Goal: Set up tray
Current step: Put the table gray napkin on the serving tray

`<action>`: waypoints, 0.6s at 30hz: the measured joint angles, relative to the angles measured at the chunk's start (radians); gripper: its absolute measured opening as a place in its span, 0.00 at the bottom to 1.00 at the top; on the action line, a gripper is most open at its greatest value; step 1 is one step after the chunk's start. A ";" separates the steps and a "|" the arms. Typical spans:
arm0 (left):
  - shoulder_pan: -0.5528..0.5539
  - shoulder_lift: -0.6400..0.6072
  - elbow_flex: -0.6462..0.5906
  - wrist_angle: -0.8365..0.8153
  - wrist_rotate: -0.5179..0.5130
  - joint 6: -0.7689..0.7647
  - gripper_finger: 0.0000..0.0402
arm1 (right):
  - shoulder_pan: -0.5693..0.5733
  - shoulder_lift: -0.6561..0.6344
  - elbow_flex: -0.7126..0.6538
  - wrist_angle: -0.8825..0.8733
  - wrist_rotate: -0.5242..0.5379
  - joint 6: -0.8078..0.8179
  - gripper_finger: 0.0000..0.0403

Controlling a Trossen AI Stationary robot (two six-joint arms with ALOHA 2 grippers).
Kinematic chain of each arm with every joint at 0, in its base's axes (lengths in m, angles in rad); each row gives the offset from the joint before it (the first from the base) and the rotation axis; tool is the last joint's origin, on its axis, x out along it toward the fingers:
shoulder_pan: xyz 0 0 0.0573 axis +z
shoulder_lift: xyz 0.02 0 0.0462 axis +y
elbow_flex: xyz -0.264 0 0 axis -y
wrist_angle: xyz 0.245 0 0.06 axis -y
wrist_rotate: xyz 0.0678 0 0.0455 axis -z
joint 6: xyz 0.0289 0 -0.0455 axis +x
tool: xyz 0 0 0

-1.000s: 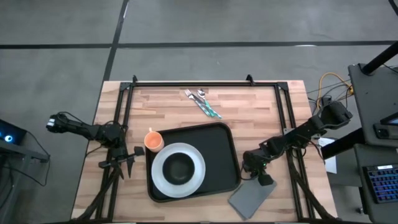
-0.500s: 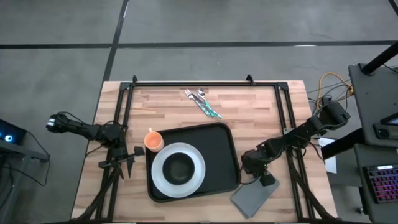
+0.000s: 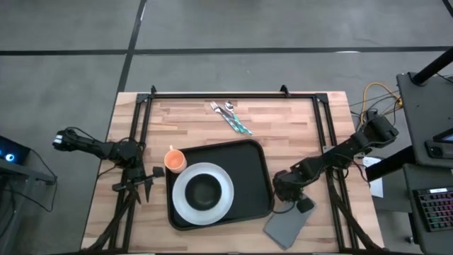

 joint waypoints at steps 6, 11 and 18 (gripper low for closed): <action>0.000 0.000 0.000 0.000 0.000 0.000 0.24 | 0.007 0.000 0.053 -0.019 0.014 -0.030 0.02; 0.000 0.000 0.000 0.000 0.000 0.000 0.24 | 0.011 -0.002 0.081 -0.048 0.016 -0.047 0.02; 0.000 0.000 0.000 0.000 0.000 0.000 0.24 | 0.011 -0.002 0.112 -0.069 0.064 -0.047 0.02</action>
